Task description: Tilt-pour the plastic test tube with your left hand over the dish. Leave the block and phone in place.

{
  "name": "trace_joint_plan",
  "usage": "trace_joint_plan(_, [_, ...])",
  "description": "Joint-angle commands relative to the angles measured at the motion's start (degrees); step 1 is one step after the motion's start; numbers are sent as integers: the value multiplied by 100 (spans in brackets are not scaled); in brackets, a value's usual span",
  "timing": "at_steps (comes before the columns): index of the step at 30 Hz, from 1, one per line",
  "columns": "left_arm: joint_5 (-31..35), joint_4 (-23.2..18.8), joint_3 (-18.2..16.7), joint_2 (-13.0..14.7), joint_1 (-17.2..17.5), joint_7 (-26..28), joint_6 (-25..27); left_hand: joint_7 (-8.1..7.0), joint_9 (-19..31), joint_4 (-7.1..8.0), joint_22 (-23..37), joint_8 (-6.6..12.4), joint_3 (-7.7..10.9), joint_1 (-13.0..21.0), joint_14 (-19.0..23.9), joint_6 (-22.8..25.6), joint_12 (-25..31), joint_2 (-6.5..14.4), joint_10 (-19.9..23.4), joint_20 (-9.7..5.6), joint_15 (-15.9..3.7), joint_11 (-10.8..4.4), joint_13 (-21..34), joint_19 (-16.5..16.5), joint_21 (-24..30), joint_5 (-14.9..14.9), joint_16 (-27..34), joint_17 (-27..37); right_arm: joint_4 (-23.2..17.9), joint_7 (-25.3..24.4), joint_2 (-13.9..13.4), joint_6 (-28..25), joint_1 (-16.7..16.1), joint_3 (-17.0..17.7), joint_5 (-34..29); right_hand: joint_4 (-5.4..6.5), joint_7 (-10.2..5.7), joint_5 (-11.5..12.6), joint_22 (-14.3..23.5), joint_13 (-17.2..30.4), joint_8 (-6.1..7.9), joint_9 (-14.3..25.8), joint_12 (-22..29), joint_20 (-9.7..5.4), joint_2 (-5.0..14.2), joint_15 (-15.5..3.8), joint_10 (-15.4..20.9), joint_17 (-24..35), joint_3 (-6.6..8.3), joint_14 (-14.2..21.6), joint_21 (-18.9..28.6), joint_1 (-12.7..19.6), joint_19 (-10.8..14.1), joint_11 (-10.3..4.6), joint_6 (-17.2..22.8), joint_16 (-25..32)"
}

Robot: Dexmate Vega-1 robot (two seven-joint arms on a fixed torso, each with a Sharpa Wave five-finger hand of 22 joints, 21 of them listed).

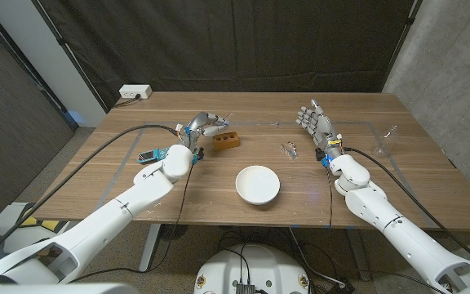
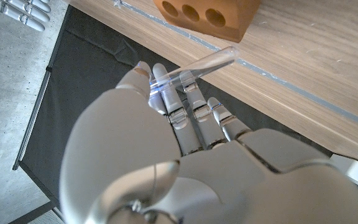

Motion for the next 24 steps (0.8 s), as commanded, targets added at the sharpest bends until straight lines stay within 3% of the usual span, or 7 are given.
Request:
trace_joint_plan(1, [-93,18,-24,-16,-21,-59,-97,23,27,45,10,34,69,24,-25,54,29,-25,235,-319,-647,-214,24,-14,13,-5,3,13,16,16,-6,-28,43,-1,-3,-15,-19,-30,21,18,24,11,29,-22,46,-24,29,27,-27,41,-18,14,56,7,62,-9])
trace_joint_plan(19, [-572,292,-119,-97,25,-308,-625,-111,126,57,12,137,88,29,-74,90,-16,-56,219,-306,-658,-313,-9,-23,14,1,1,17,-64,-31,-32,-42,-20,1,-21,-16,-25,-31,22,18,25,11,26,-10,45,-24,24,27,-35,38,-26,13,50,12,65,-11])
trace_joint_plan(24, [-595,338,-119,-108,52,-295,-663,-21,162,66,13,194,94,27,-78,131,-20,-59,217,-299,-650,-320,-4,-35,12,4,10,21,-97,-61,-47,-59,-51,6,-28,-17,-33,-31,22,18,27,11,27,-11,45,-21,27,27,-37,43,-27,12,47,14,70,-8])
